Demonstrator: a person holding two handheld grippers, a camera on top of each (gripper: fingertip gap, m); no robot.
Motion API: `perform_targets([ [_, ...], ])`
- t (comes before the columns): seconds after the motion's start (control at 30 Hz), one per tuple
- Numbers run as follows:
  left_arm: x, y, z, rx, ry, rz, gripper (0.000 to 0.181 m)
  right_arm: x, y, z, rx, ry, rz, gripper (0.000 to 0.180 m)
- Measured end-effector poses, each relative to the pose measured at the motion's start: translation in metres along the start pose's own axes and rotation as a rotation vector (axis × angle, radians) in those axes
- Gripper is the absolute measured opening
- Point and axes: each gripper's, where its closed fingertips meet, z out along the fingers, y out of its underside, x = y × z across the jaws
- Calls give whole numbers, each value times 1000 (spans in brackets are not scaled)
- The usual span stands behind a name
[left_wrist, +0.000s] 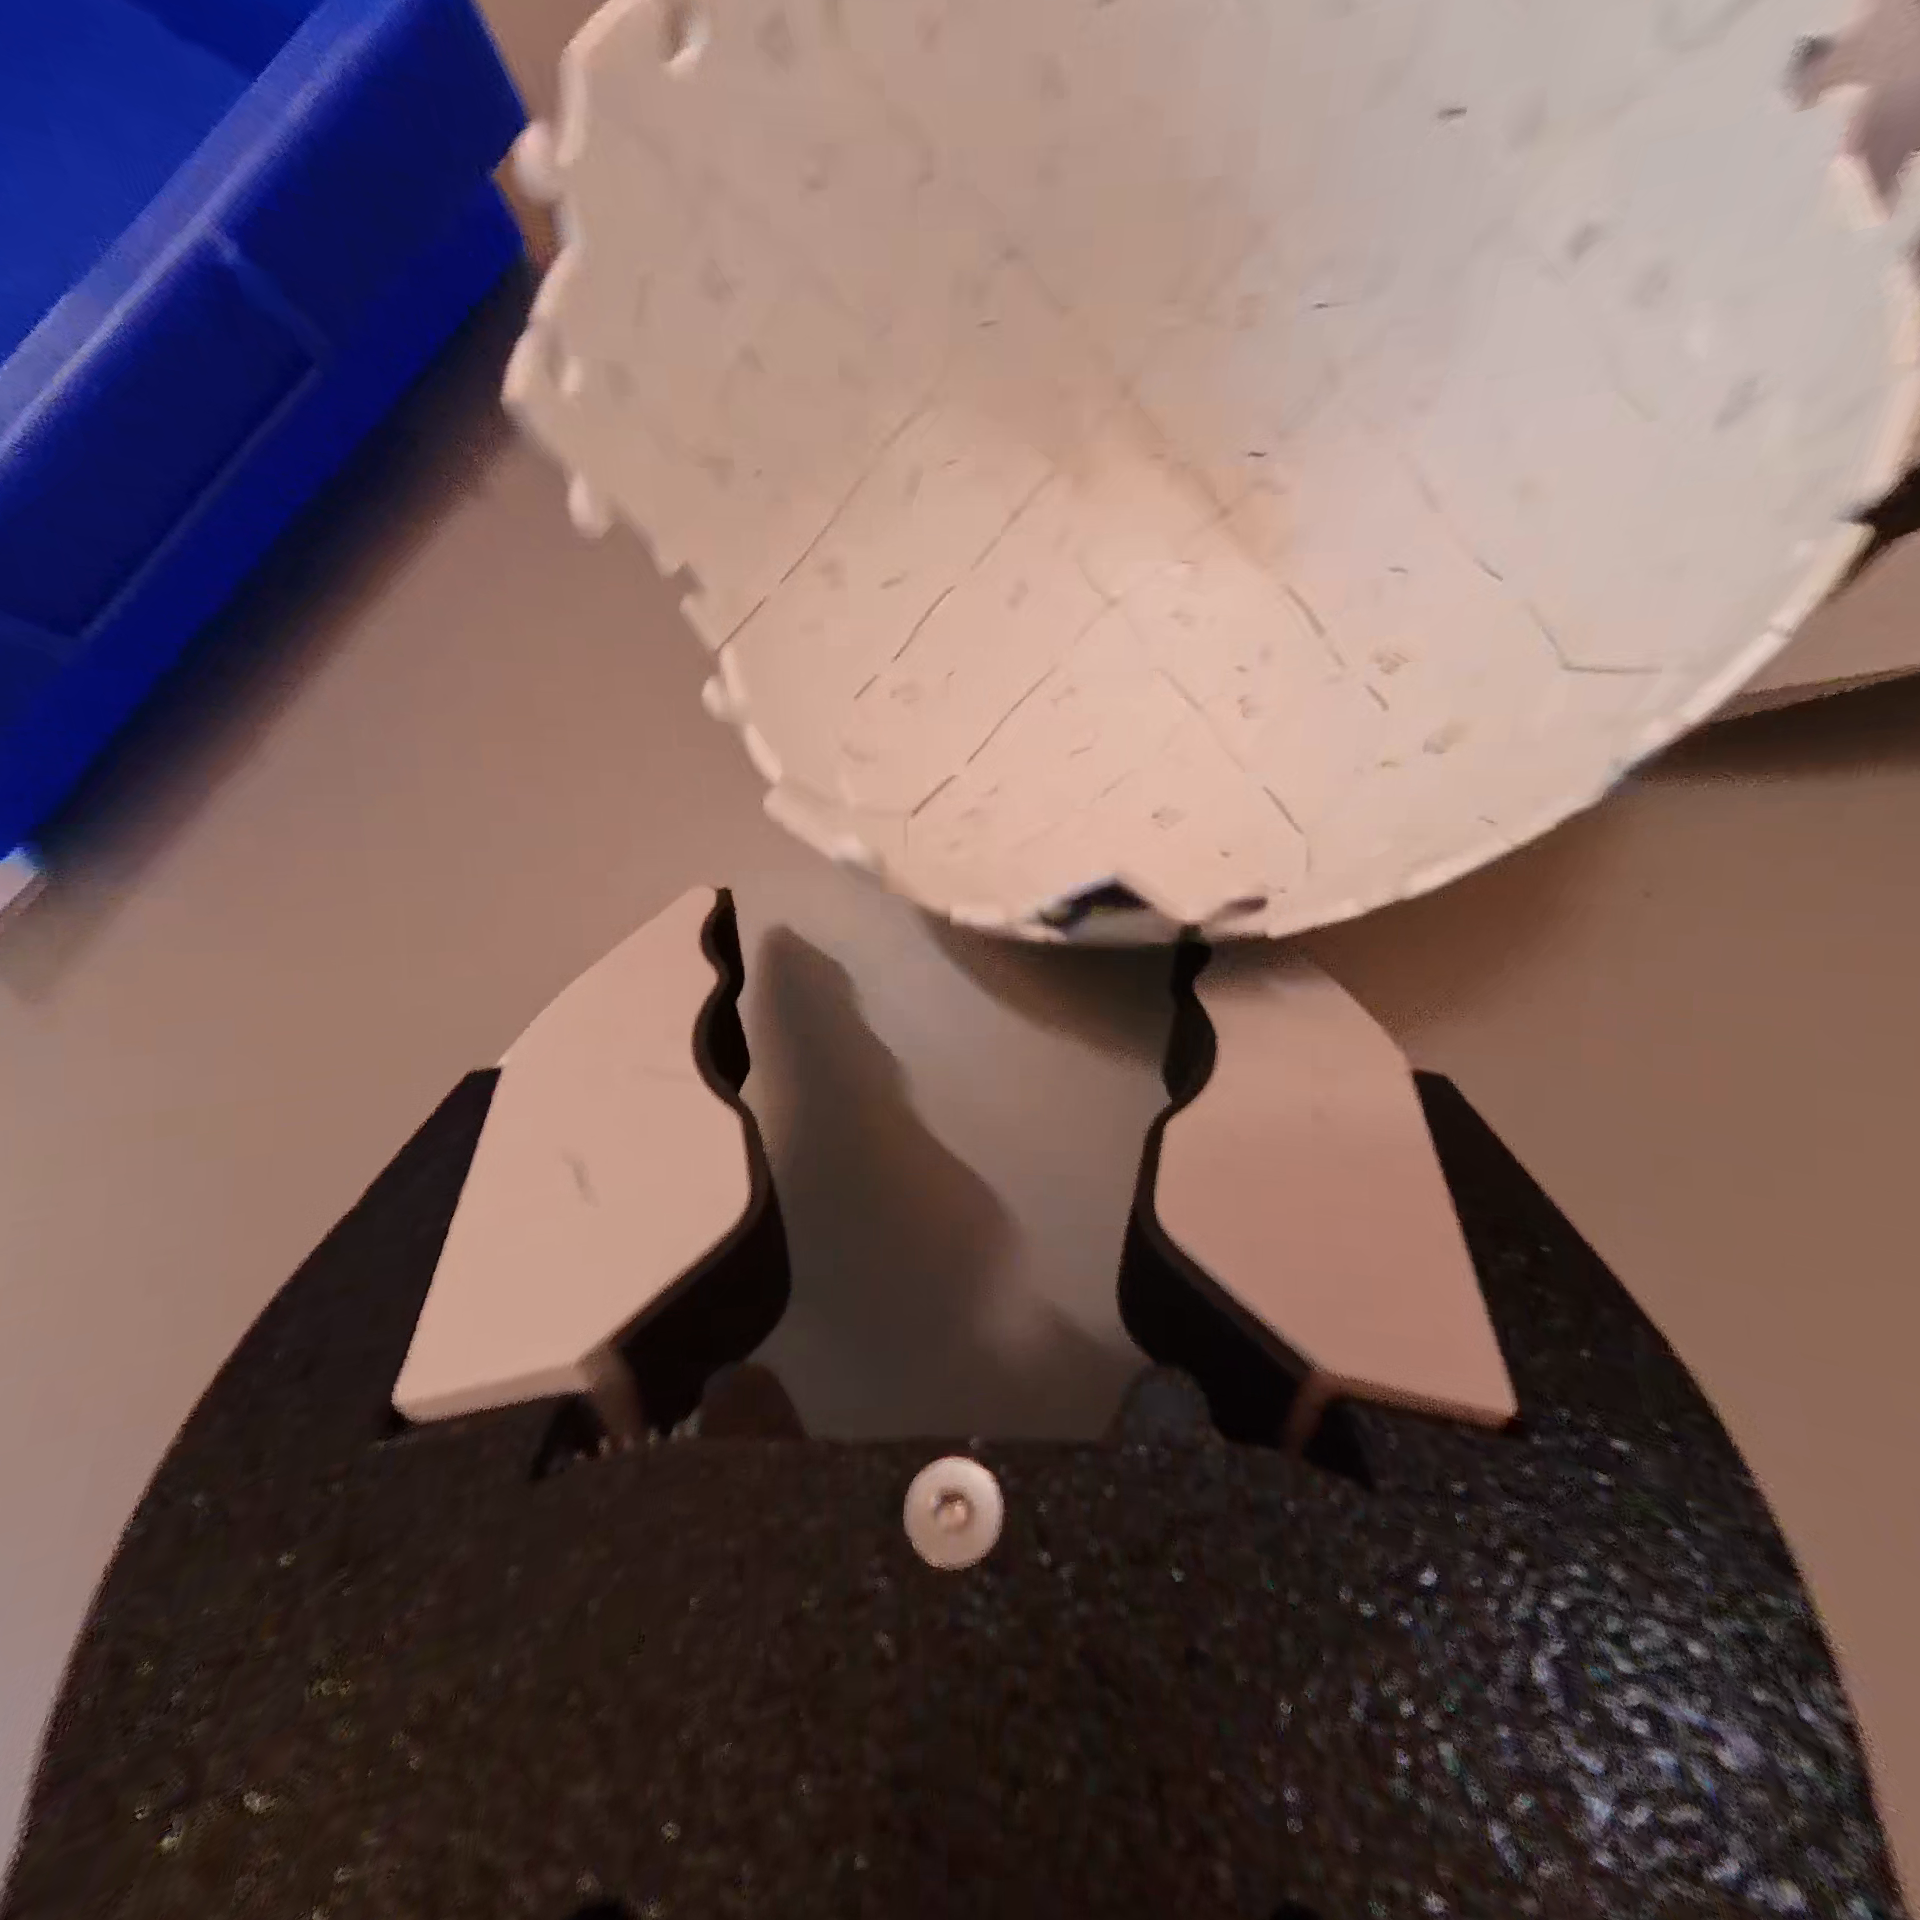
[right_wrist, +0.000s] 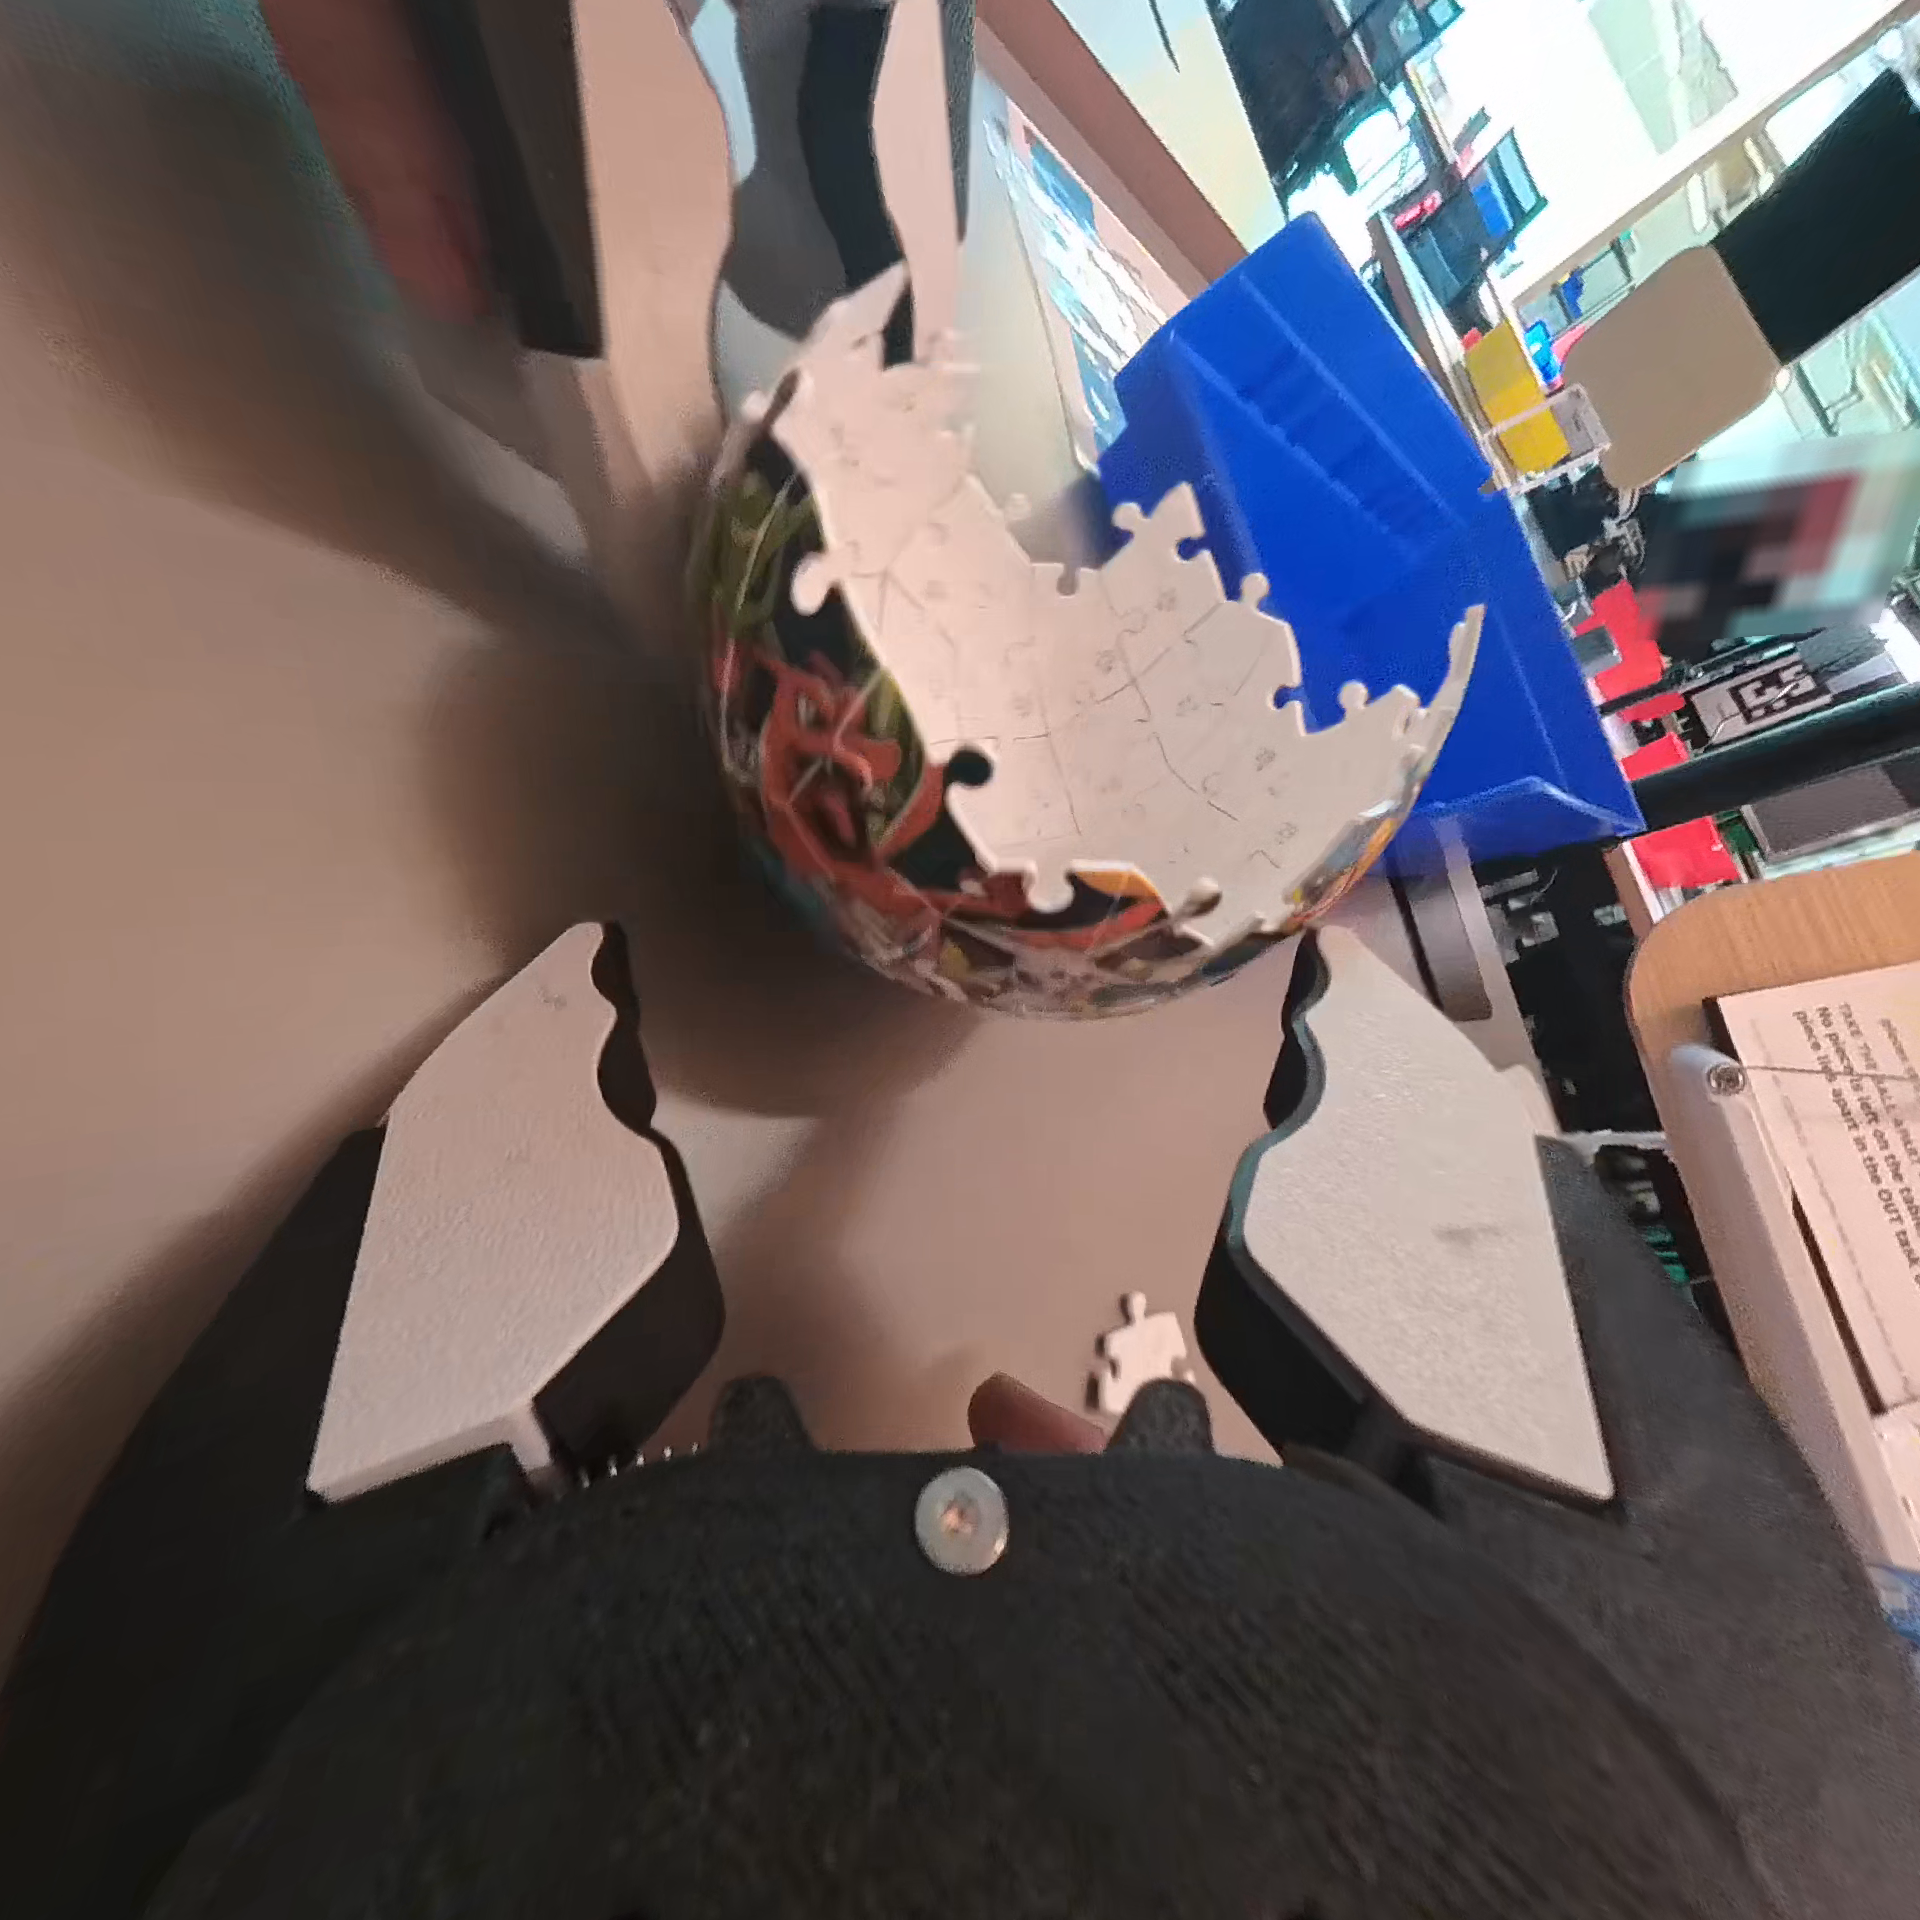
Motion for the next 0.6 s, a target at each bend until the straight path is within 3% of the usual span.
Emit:
perform_targets([
  [0.03,-4,1,-1,-4,-29,-7,74,-2,2,-4,-11,-4,0,116],
  [0.3,1,-10,-10,68,-83,-33,73,-2,30,-39,-131,22,-44,105],
  [0.5,21,-25,-3,104,-47,-25,74,22,89,-75,-247,-48,250,102],
  [0.6,26,-34,0,120,-53,-12,75,47,127,-104,-268,5,362,103],
])
